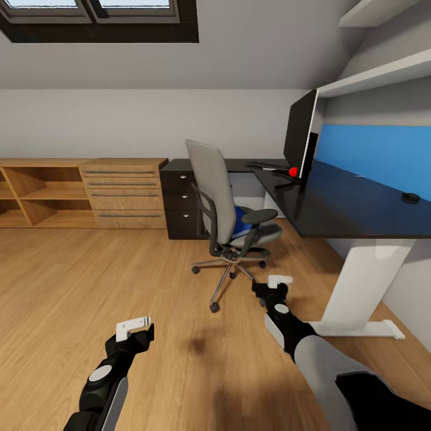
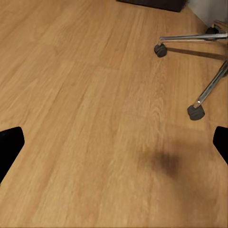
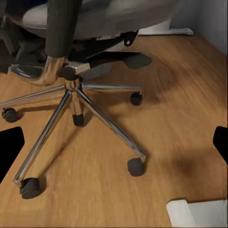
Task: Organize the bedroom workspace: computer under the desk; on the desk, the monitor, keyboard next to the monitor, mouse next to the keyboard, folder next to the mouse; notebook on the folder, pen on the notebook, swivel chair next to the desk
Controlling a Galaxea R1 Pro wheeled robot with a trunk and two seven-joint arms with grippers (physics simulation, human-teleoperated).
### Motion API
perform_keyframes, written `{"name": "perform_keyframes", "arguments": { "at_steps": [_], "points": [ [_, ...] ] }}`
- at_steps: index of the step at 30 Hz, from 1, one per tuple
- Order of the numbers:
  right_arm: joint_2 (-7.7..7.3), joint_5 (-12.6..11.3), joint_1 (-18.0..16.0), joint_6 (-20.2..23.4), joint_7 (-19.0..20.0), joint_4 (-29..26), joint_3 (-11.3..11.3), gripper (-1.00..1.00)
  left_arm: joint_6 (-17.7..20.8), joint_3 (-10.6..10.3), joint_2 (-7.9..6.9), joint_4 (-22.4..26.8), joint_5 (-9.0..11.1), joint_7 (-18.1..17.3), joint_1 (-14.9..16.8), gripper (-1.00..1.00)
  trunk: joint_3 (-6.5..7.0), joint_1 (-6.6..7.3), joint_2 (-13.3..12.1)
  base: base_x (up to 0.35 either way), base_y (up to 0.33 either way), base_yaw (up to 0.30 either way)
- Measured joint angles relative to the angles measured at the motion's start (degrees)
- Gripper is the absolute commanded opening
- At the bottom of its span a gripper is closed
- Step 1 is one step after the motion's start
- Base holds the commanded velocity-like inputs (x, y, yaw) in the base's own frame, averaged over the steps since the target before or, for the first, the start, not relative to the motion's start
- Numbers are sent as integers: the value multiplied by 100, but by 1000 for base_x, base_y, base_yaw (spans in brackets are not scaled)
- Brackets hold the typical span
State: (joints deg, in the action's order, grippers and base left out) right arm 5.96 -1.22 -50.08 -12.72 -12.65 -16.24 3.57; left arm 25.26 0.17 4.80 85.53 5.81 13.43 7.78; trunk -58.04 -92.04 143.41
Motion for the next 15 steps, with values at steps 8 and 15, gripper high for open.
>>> {"name": "perform_keyframes", "arguments": {
  "at_steps": [8, 15],
  "points": [
    [-211, -418, -292, 350, -21, 46, -150, 100, -25, 5, -45, 25, -7, 2, -113, 100, -1, 1, 0, 80, 0, 0],
    [-276, -639, -339, 378, -16, 216, -183, 100, -39, 2, -155, 38, -8, -3, -255, 100, -1, 2, 0, 269, 0, 0]
  ]
}}
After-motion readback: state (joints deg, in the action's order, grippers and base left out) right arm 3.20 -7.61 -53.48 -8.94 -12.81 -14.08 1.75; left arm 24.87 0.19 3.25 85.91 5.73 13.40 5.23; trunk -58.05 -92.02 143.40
